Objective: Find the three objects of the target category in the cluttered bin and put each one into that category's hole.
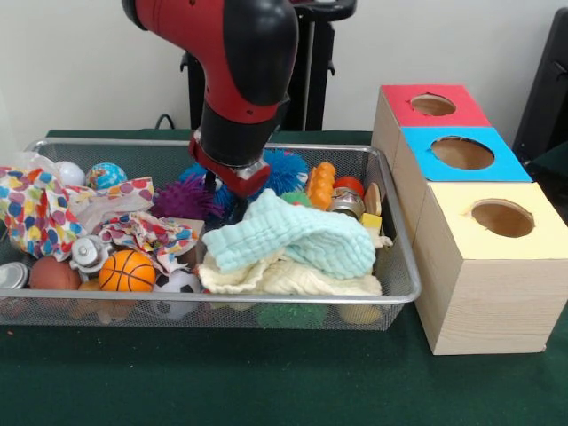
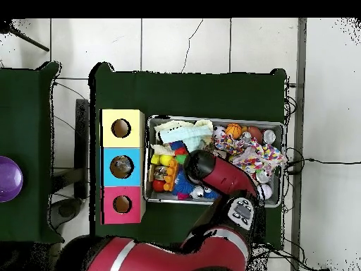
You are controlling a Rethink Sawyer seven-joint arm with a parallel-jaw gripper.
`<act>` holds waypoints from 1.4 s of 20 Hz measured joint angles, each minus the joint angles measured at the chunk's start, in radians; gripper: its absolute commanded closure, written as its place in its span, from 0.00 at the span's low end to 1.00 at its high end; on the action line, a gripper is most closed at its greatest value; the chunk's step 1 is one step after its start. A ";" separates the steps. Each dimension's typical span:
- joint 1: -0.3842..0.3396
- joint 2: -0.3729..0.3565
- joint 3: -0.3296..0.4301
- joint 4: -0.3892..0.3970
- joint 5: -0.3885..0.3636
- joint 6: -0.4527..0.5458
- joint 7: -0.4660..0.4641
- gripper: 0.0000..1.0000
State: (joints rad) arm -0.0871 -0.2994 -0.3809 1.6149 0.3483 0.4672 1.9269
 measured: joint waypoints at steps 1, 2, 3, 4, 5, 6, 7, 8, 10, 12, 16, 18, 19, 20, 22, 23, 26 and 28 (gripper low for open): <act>-0.014 -0.007 0.015 0.014 0.013 -0.017 0.000 0.00; -0.027 -0.013 0.030 0.027 0.025 -0.033 0.000 0.00; -0.040 -0.022 0.043 0.039 0.034 -0.040 0.000 0.00; -0.053 -0.031 0.056 0.052 0.043 -0.046 0.000 0.00; -0.064 -0.038 0.067 0.061 0.050 -0.047 0.000 0.00; -0.080 -0.048 0.086 0.075 0.060 -0.047 0.000 0.00; -0.091 -0.055 0.099 0.084 0.066 -0.047 0.000 0.00; -0.110 -0.067 0.119 0.099 0.074 -0.047 0.000 0.00; -0.135 -0.081 0.143 0.112 0.079 -0.046 0.000 0.00; -0.144 -0.087 0.154 0.116 0.079 -0.043 0.000 0.00; -0.161 -0.104 0.177 0.121 0.079 -0.021 0.000 0.00; -0.172 -0.113 0.183 0.121 0.079 -0.002 0.000 0.00; -0.176 -0.116 0.187 0.121 0.079 0.007 0.000 0.00; -0.179 -0.118 0.191 0.121 0.079 0.016 0.000 0.00; -0.184 -0.121 0.199 0.121 0.079 0.031 0.000 0.00; -0.188 -0.121 0.204 0.121 0.079 0.041 0.000 0.00; -0.203 -0.122 0.216 0.120 0.079 0.059 0.000 0.00; -0.217 -0.118 0.228 0.116 0.079 0.064 0.000 0.00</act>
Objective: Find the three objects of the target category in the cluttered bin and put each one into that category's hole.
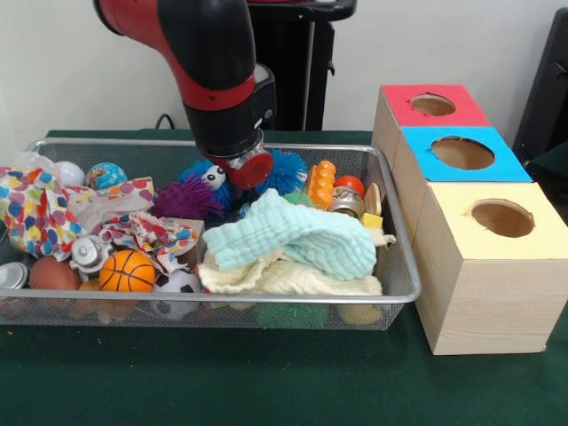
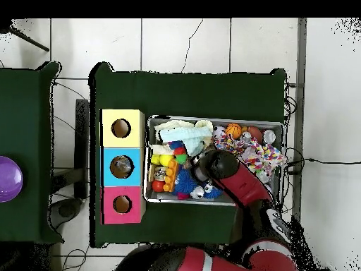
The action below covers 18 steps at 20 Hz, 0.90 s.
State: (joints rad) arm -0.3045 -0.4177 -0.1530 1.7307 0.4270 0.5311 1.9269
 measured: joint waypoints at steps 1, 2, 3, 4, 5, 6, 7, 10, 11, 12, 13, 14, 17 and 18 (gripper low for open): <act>-0.003 0.001 0.003 -0.001 0.000 0.000 0.000 0.00; -0.007 0.003 0.006 -0.003 0.000 0.000 0.000 0.00; -0.012 0.005 0.009 -0.006 0.000 0.000 0.000 0.00; -0.022 0.010 0.016 -0.011 0.000 0.000 0.000 0.00; -0.025 0.012 0.019 -0.012 0.000 0.000 0.000 0.00; -0.029 0.014 0.022 -0.013 0.000 0.000 0.000 0.00; -0.040 0.016 0.032 -0.013 -0.001 0.000 0.000 0.00; -0.056 0.017 0.049 -0.013 -0.013 0.000 0.000 1.00; -0.058 0.017 0.051 -0.013 -0.016 0.000 0.000 1.00; -0.060 0.017 0.053 -0.013 -0.020 -0.001 0.000 1.00; -0.069 0.017 0.060 -0.013 -0.032 -0.008 0.000 1.00; -0.079 0.017 0.066 -0.013 -0.044 -0.015 0.000 1.00; -0.092 0.017 0.079 -0.010 -0.059 -0.033 0.000 1.00; -0.099 0.017 0.085 -0.006 -0.066 -0.043 0.000 1.00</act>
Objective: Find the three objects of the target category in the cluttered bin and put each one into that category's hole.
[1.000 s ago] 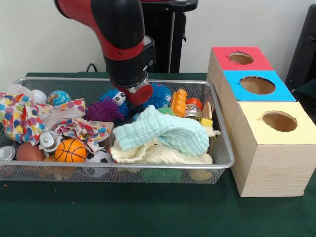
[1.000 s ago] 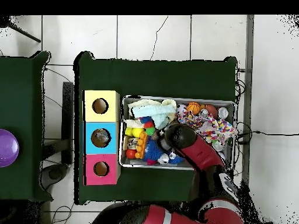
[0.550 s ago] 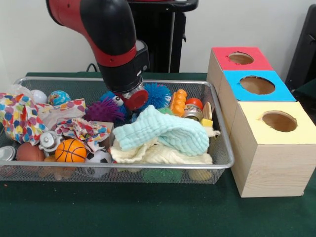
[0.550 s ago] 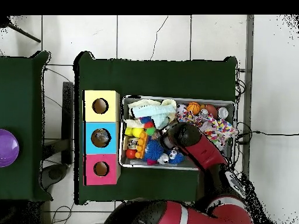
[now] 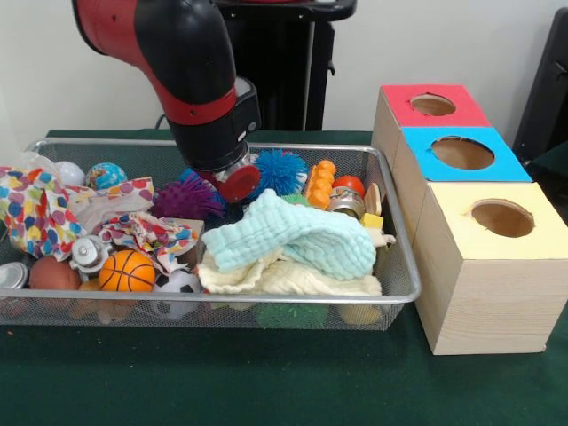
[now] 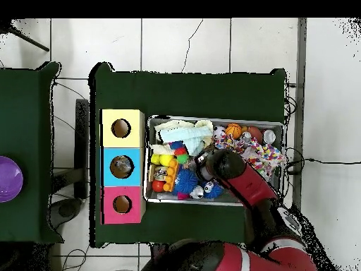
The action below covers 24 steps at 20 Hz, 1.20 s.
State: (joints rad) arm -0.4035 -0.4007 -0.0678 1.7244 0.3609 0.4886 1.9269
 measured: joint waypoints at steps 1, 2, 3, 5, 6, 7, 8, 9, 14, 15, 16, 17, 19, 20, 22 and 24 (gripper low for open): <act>-0.007 -0.003 0.007 0.008 -0.006 -0.007 0.000 1.00; -0.014 -0.005 0.014 0.017 -0.012 -0.014 0.000 1.00; -0.020 -0.010 0.019 0.027 -0.018 -0.020 0.000 1.00; -0.030 -0.019 0.027 0.047 -0.030 -0.031 0.000 1.00; -0.033 -0.022 0.029 0.054 -0.034 -0.035 0.000 1.00; -0.038 -0.033 0.034 0.073 -0.047 -0.045 0.000 1.00; -0.039 -0.040 0.035 0.082 -0.053 -0.049 0.000 1.00; -0.038 -0.054 0.034 0.095 -0.063 -0.052 0.000 1.00; -0.020 -0.120 0.016 0.143 -0.118 -0.040 0.000 1.00; -0.013 -0.132 0.009 0.148 -0.128 -0.027 0.000 1.00; -0.007 -0.141 0.003 0.151 -0.136 -0.016 0.000 1.00; 0.009 -0.160 -0.013 0.155 -0.154 0.018 0.000 1.00; 0.028 -0.177 -0.029 0.153 -0.171 0.071 0.000 1.00; 0.039 -0.187 -0.039 0.151 -0.181 0.107 0.000 1.00; 0.057 -0.197 -0.053 0.137 -0.198 0.185 0.000 1.00; 0.075 -0.197 -0.066 0.099 -0.214 0.292 0.000 1.00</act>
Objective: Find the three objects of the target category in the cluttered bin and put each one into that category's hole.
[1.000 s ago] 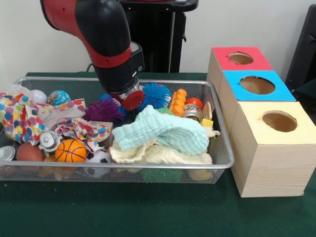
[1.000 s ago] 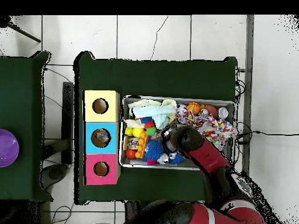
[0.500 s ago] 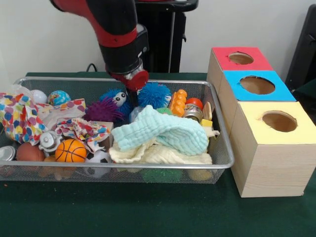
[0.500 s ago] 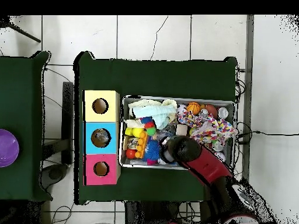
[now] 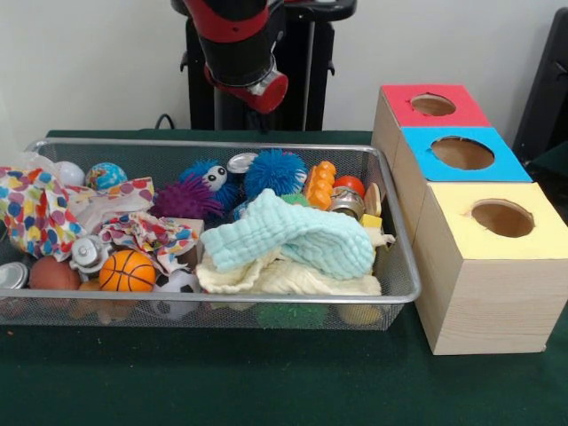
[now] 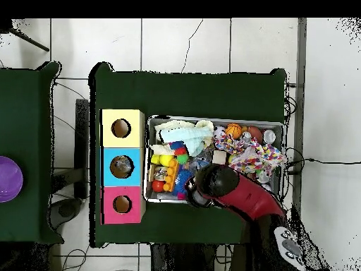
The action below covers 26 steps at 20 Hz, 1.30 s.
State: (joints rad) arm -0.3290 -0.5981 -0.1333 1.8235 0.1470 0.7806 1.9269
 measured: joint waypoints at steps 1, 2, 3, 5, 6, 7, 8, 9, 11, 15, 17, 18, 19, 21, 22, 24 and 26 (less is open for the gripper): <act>0.002 0.001 -0.001 -0.009 -0.001 0.015 0.000 1.00; 0.004 0.001 -0.003 -0.017 -0.002 0.031 0.000 1.00; 0.006 0.003 -0.004 -0.036 -0.001 0.052 0.000 1.00; 0.006 0.007 -0.004 -0.052 -0.001 0.055 0.000 1.00; 0.006 0.012 -0.004 -0.069 -0.002 0.053 0.000 1.00; 0.006 0.019 -0.005 -0.086 -0.001 0.043 0.000 1.00; 0.006 0.025 -0.004 -0.096 -0.002 0.030 0.000 1.00; 0.006 0.029 -0.004 -0.102 -0.002 0.017 0.000 1.00; 0.006 0.048 -0.005 -0.123 -0.002 -0.054 0.000 1.00; 0.009 0.078 -0.008 -0.140 -0.002 -0.212 0.000 1.00; 0.020 0.103 -0.013 -0.146 -0.001 -0.359 0.000 1.00; 0.022 0.107 -0.013 -0.146 -0.002 -0.380 0.000 1.00; 0.024 0.111 -0.013 -0.147 -0.002 -0.397 0.000 1.00; 0.032 0.122 -0.013 -0.151 -0.001 -0.436 0.000 1.00; 0.034 0.125 -0.013 -0.153 -0.001 -0.440 0.000 1.00; 0.036 0.133 -0.010 -0.160 -0.001 -0.441 0.000 1.00; 0.032 0.147 -0.001 -0.172 0.004 -0.432 0.000 1.00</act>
State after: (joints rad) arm -0.2972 -0.4507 -0.1346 1.6513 0.1511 0.3484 1.9269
